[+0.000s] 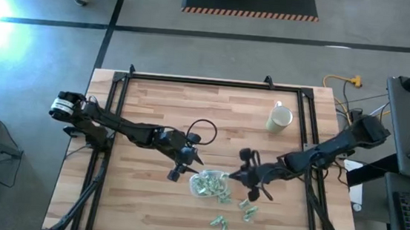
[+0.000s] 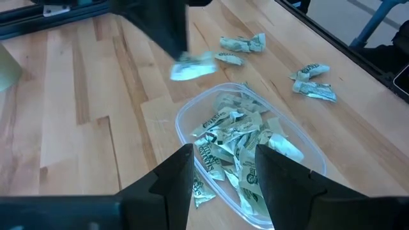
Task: Pick and place items into bin
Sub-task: Put the Stevia packet into the transparent bin
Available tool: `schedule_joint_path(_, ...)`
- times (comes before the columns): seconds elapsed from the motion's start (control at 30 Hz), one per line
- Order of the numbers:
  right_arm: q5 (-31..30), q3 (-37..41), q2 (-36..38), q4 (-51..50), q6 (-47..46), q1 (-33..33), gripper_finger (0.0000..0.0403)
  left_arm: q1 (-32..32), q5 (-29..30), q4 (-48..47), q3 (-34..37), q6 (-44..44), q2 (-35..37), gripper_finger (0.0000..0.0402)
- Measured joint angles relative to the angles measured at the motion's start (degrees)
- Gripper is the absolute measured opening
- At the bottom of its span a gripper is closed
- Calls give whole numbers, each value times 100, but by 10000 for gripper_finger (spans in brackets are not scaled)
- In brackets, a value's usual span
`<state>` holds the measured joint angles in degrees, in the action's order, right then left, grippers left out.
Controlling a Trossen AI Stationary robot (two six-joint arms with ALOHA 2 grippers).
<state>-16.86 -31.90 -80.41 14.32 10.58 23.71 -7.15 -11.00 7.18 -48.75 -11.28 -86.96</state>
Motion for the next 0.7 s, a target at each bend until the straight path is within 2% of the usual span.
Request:
schedule_joint_path(0.27, 417, -43, -263, 336, 193, 4, 8, -1, 0, 15, 9, -3, 0, 151)
schedule_joint_path(0.43, 974, -52, -528, 805, 423, -5, 8, -1, 1, 18, 16, -3, 0, 151)
schedule_joint_path(0.7, 1051, -101, -867, 915, 491, -69, 8, 2, 1, 35, 33, -4, 0, 151)
